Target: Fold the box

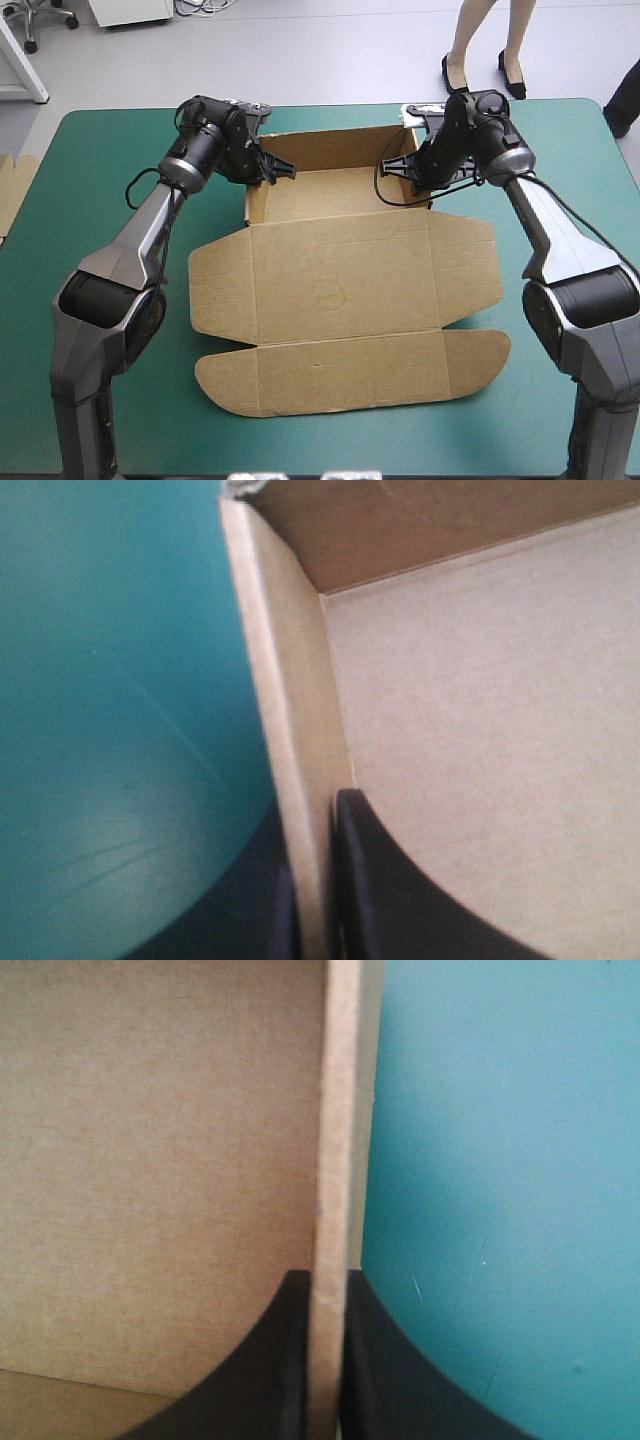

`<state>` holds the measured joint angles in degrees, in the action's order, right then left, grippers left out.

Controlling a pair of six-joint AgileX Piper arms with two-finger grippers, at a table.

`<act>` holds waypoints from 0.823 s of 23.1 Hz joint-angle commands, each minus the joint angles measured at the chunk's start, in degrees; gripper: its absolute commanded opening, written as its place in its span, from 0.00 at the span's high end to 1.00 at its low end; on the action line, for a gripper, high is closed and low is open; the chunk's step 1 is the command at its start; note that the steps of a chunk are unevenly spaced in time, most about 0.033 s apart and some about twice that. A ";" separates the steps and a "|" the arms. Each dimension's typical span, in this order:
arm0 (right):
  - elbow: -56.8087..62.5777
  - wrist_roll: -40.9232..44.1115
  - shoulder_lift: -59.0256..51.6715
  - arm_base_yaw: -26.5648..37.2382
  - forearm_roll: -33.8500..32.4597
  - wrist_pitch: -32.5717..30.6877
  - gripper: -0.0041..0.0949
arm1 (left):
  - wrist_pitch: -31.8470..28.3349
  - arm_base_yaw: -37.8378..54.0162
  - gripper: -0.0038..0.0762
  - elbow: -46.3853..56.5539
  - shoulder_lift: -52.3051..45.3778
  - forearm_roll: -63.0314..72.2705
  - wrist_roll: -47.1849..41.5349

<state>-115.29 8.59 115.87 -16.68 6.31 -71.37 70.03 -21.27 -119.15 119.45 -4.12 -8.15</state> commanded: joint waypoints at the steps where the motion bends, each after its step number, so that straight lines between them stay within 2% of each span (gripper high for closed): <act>1: -2.09 -2.68 -2.07 -0.05 0.27 2.08 0.95 | -2.85 -2.44 0.96 -1.45 -1.87 -8.78 0.87; 5: -1.95 -2.61 -1.12 -0.60 -3.75 4.86 0.95 | -6.81 -2.65 0.96 -1.45 -0.61 -12.16 -0.94; 7: -1.86 -2.52 -0.90 -0.60 -3.63 7.08 0.95 | -9.03 -2.30 0.96 -1.45 -0.26 -11.95 -1.28; 19: -1.84 -4.31 1.87 -0.60 -2.34 6.48 0.96 | -10.02 -0.86 0.96 -1.45 3.42 -7.22 -0.22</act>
<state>-115.29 6.93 121.17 -17.30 2.75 -65.51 61.14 -22.28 -119.27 125.23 -8.71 -11.25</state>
